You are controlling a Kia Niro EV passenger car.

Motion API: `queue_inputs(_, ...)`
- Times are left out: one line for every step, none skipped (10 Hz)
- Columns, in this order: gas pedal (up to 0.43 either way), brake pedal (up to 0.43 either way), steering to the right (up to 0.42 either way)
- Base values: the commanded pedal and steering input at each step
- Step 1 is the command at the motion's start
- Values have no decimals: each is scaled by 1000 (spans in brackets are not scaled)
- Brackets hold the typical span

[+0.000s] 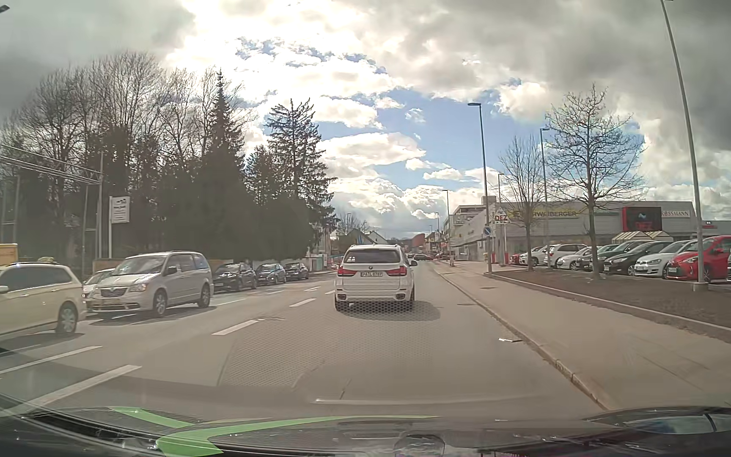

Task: Follow the waypoints while adhering to traffic rules and regulations

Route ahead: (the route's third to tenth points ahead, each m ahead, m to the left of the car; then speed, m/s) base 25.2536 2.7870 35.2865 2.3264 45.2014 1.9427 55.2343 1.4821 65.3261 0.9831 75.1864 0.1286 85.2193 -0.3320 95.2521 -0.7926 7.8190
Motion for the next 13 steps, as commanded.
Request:
queue_inputs(339, 0, 73)
queue_inputs(331, 0, 48)
queue_inputs(319, 0, 33)
queue_inputs(299, 0, 27)
queue_inputs(287, 0, 20)
queue_inputs(287, 0, 18)
queue_inputs(287, 0, 15)
queue_inputs(287, 0, 12)
queue_inputs(287, 0, 11)
queue_inputs(287, 0, 11)
queue_inputs(287, 0, 10)
queue_inputs(287, 0, 7)
queue_inputs(287, 0, 6)
